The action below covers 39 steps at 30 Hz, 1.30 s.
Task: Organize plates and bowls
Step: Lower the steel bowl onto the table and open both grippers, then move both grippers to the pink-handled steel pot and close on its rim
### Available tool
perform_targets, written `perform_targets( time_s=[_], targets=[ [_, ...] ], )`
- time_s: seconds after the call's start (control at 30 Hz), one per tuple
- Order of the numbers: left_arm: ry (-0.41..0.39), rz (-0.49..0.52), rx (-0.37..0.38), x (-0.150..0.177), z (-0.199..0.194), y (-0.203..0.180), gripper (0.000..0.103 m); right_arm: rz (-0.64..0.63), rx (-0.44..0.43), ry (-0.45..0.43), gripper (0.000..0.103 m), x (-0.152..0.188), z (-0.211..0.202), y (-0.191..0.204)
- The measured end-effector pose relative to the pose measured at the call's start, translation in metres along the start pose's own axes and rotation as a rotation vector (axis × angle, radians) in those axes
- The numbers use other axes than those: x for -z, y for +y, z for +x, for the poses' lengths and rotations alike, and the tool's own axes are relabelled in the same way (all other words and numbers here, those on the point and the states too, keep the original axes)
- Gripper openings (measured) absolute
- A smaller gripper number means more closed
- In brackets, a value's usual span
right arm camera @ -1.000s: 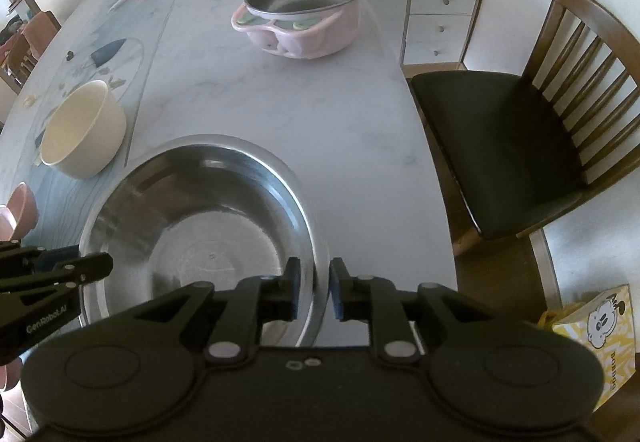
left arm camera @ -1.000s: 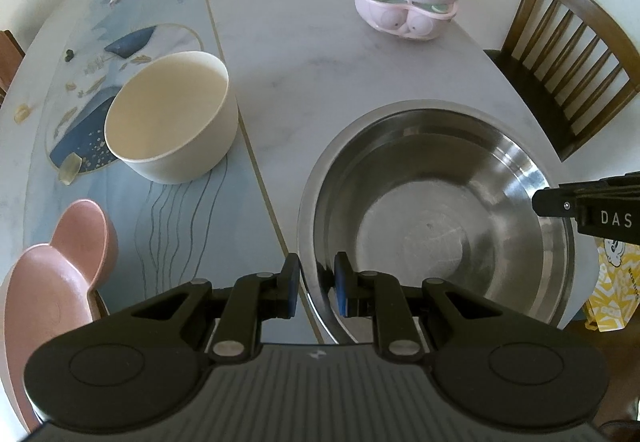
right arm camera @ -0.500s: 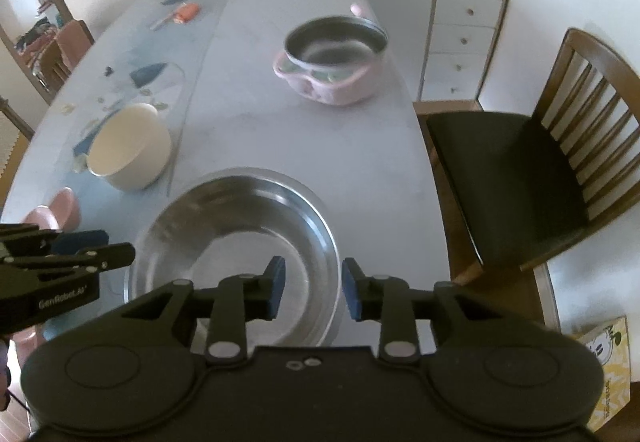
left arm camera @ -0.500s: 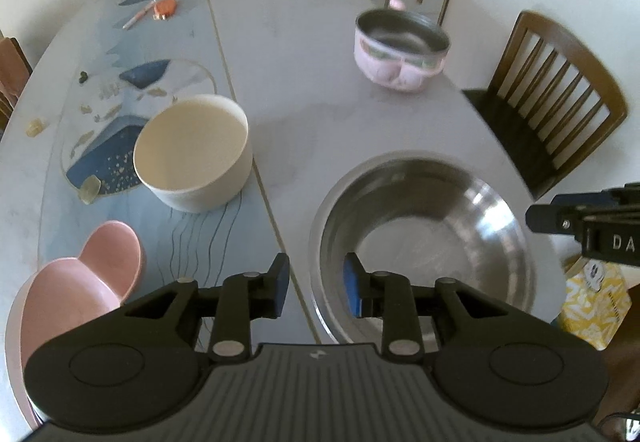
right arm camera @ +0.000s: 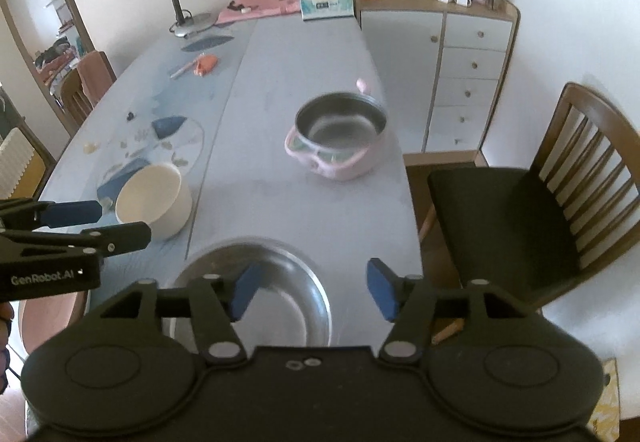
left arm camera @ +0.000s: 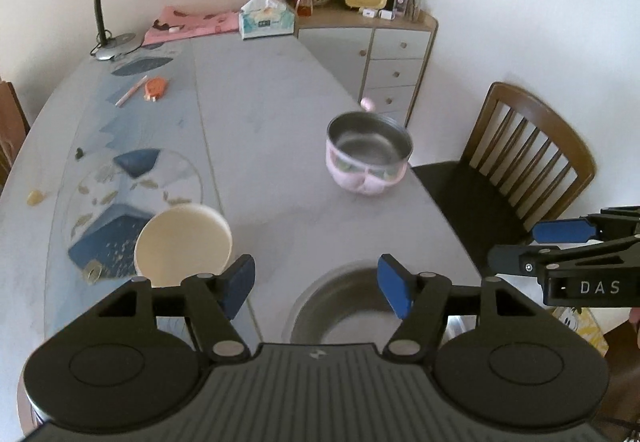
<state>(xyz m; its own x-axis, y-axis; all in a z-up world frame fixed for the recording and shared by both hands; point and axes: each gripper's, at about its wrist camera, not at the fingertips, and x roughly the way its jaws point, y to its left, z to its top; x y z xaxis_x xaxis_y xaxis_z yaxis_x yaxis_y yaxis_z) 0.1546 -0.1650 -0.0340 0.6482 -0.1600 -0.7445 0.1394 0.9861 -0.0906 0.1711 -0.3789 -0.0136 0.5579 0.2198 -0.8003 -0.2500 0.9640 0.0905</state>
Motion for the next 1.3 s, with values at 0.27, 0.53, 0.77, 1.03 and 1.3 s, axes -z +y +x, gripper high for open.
perform_targets(
  time_s=[0.27, 0.53, 0.77, 1.03, 1.3],
  targets=[
    [-0.055, -0.029, -0.003, -0.044, 0.024, -0.011, 0.078, -0.044, -0.020, -0.048, 0.094, -0.041, 0.010, -0.027],
    [-0.036, -0.059, -0.047, -0.091, 0.075, -0.021, 0.078, -0.067, -0.045, -0.032, 0.100, -0.085, 0.052, -0.055],
    [0.038, -0.095, -0.063, -0.128, 0.133, -0.023, 0.078, -0.037, -0.050, 0.023, 0.099, -0.117, 0.104, -0.082],
    [0.131, -0.147, -0.076, -0.144, 0.192, -0.024, 0.078, -0.064, -0.051, 0.084, 0.095, -0.134, 0.152, -0.092],
    [0.179, -0.150, -0.126, -0.148, 0.235, -0.026, 0.075, -0.050, -0.059, 0.161, 0.077, -0.143, 0.192, -0.096]
  ],
)
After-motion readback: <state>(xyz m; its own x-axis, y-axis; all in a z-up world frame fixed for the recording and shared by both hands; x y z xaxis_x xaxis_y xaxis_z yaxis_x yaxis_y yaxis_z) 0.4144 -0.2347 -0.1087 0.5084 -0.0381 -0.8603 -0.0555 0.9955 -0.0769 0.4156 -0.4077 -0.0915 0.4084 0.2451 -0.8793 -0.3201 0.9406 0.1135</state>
